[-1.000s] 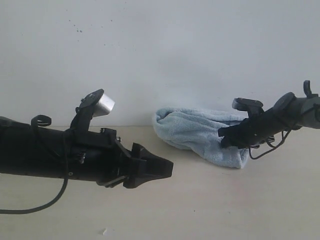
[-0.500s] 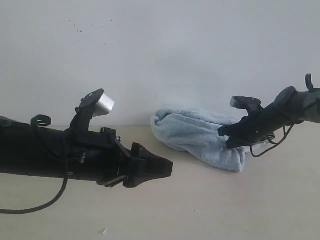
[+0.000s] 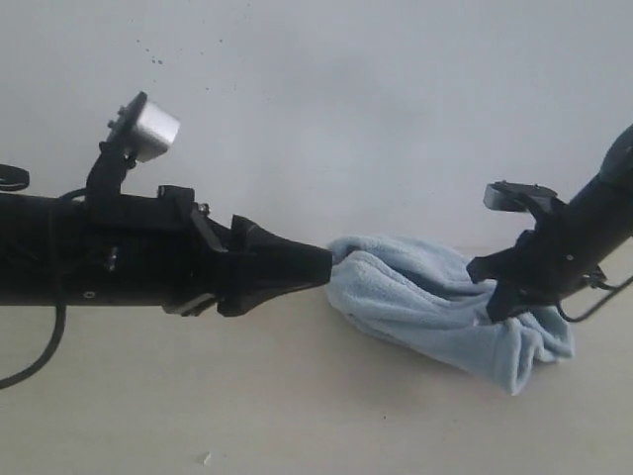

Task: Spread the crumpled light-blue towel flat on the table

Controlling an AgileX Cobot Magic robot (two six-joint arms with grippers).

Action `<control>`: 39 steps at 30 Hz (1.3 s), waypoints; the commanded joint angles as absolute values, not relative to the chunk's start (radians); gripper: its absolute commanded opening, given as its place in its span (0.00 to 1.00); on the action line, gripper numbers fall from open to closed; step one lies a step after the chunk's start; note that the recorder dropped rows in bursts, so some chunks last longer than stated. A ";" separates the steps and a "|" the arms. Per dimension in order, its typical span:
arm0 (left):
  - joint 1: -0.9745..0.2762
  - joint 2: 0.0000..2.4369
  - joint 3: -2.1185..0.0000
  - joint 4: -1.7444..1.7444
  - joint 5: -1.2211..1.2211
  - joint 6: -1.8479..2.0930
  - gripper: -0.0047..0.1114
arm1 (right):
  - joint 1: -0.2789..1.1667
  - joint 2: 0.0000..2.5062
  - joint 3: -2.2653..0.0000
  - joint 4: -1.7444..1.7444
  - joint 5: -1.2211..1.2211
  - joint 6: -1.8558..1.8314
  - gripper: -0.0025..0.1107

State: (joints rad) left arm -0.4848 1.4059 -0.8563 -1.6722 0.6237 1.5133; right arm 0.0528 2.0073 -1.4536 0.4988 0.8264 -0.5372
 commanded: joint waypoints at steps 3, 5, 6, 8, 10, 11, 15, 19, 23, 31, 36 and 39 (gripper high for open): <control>-0.490 1.350 -0.861 -1.630 0.698 1.463 0.53 | 0.105 1.684 -0.946 0.502 0.670 -0.552 0.02; -0.490 1.350 -0.861 -1.608 0.740 1.448 0.53 | 0.132 1.619 -0.825 0.502 0.623 -0.571 0.02; -0.490 1.350 -0.861 -1.599 0.758 1.441 0.53 | 0.148 1.590 -0.772 0.502 0.609 -0.584 0.02; -0.490 1.350 -0.861 -1.571 0.770 1.428 0.53 | 0.175 1.544 -0.692 0.504 0.584 -0.592 0.02; -0.490 1.350 -0.861 -1.546 0.774 1.416 0.53 | 0.195 1.513 -0.660 0.502 0.560 -0.594 0.05; -0.490 1.350 -0.861 -1.528 0.774 1.401 0.53 | 0.200 1.499 -0.658 0.500 0.553 -0.594 0.09; -0.490 1.350 -0.861 -1.489 0.807 1.364 0.54 | 0.201 1.467 -0.701 0.488 0.557 -0.588 0.41; -0.490 1.350 -0.861 -1.460 0.854 1.341 0.54 | 0.199 1.465 -0.780 0.452 0.561 -0.533 0.60; -0.490 1.350 -0.859 -1.435 0.856 1.340 0.53 | 0.170 1.465 -0.827 0.232 0.540 -0.376 0.49; -0.490 1.350 -0.859 -1.427 0.841 1.340 0.53 | 0.026 1.467 -0.839 -0.036 0.691 -0.216 0.49; -0.490 1.350 -0.859 -1.427 0.838 1.342 0.53 | -0.028 1.505 -0.837 -0.030 0.775 -0.215 0.49; -0.490 1.350 -0.859 -1.427 0.838 1.356 0.53 | -0.032 1.588 -0.837 -0.032 0.794 -0.218 0.49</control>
State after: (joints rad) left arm -0.4848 1.3547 -0.8563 -1.4301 0.8442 1.3470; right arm -0.0235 1.5435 -0.8349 -0.0228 0.7862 -0.2166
